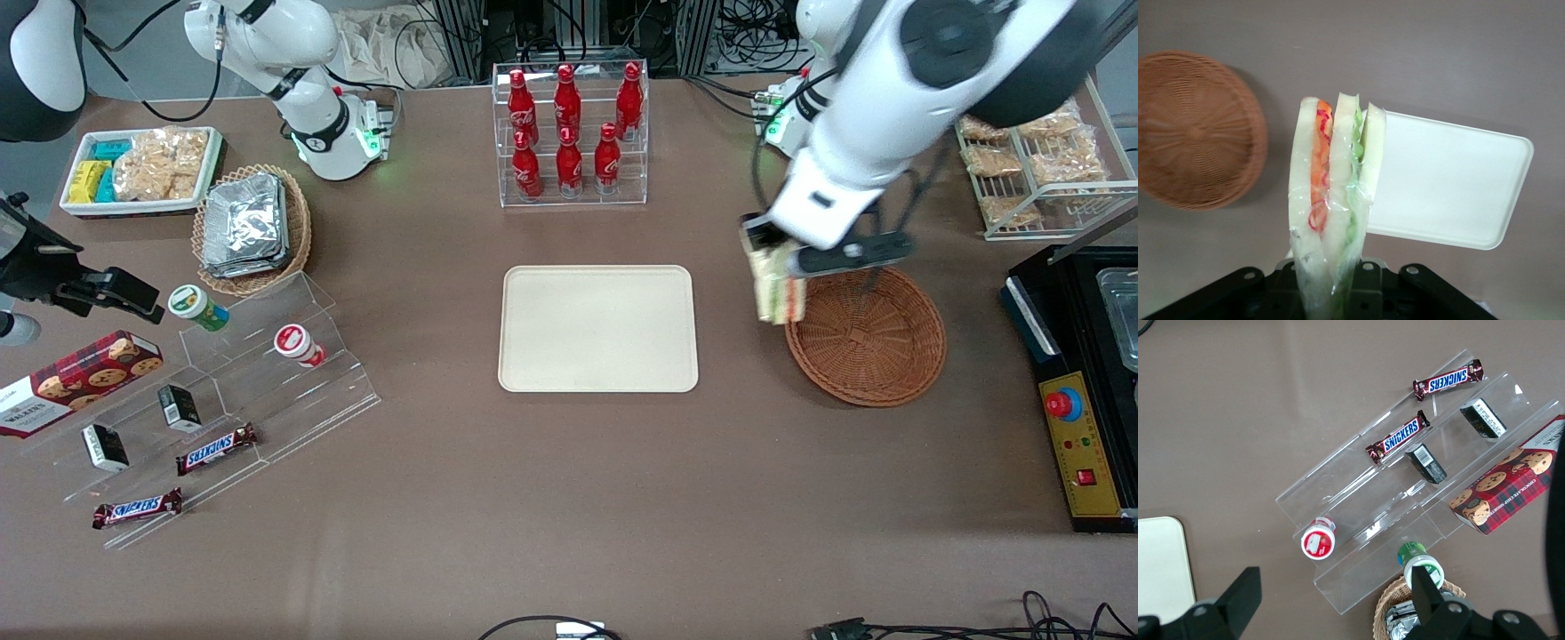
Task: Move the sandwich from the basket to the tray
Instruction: 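Carry the held sandwich over the cream tray and lower it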
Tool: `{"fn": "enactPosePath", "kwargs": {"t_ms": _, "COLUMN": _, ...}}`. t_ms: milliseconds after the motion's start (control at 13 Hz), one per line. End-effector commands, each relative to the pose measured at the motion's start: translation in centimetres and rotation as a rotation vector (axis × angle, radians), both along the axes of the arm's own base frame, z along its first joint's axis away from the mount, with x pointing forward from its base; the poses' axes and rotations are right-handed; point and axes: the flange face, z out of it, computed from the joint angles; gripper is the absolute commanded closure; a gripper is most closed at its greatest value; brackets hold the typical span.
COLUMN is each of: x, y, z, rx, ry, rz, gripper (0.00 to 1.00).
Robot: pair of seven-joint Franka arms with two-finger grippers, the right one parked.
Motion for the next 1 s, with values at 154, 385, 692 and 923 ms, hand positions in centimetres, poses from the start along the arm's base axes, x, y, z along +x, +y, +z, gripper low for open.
{"fn": "enactPosePath", "kwargs": {"t_ms": 154, "x": 0.3, "y": -5.4, "z": -8.1, "rx": 0.001, "ry": 0.092, "rz": -0.083, "gripper": 0.96}}
{"fn": "enactPosePath", "kwargs": {"t_ms": 385, "x": -1.3, "y": -6.4, "z": -15.9, "rx": 0.023, "ry": 0.063, "rz": -0.133, "gripper": 0.96}}
{"fn": "enactPosePath", "kwargs": {"t_ms": 692, "x": -2.4, "y": -6.4, "z": -24.6, "rx": -0.011, "ry": 0.133, "rz": -0.140, "gripper": 0.98}}
{"fn": "enactPosePath", "kwargs": {"t_ms": 923, "x": -2.6, "y": -6.5, "z": -28.1, "rx": 0.002, "ry": 0.162, "rz": -0.173, "gripper": 0.98}}
